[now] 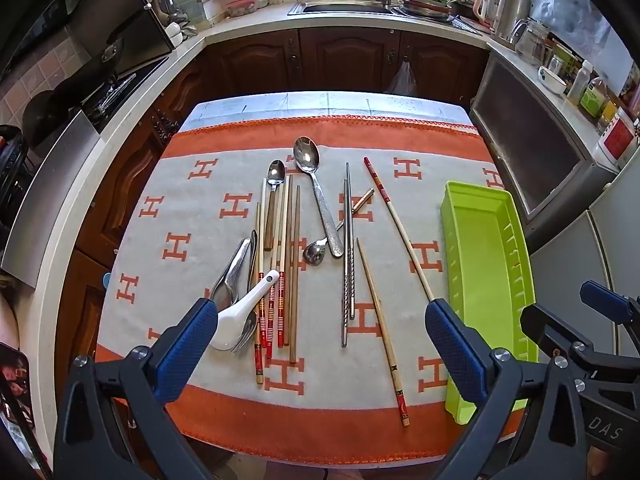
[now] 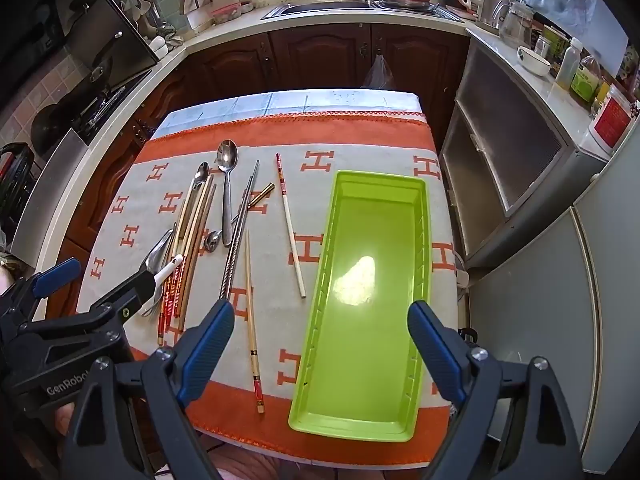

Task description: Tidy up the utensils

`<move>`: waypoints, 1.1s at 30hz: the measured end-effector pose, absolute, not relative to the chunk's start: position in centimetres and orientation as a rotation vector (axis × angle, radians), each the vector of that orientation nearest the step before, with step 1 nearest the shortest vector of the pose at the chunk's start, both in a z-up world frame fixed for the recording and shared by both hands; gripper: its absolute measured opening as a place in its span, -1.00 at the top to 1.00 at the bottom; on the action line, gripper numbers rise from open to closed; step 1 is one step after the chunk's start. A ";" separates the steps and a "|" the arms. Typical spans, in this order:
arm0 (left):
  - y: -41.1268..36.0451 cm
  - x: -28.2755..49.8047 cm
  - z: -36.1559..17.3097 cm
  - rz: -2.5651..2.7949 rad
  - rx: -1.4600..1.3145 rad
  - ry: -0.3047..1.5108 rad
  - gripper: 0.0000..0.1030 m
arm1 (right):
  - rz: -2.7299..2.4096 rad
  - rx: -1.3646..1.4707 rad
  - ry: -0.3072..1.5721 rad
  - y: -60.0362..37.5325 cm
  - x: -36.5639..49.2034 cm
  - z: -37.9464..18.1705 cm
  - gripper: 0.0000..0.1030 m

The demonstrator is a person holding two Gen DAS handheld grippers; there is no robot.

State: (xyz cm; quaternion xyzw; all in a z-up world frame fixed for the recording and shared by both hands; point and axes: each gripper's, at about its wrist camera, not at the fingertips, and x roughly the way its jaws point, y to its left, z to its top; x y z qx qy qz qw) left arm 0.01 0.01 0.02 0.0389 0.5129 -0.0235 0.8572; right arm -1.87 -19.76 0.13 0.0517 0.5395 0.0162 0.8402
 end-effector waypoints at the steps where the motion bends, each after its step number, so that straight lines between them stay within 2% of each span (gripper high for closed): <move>1: 0.0 0.0 0.0 -0.050 0.081 1.079 -0.98 | 0.034 0.109 1.140 -19.7 -1.9 0.1 -0.73; 33: -0.2 -0.2 2.0 -0.033 0.099 1.056 -0.99 | 0.071 0.103 1.110 -20.1 -1.7 1.7 -0.73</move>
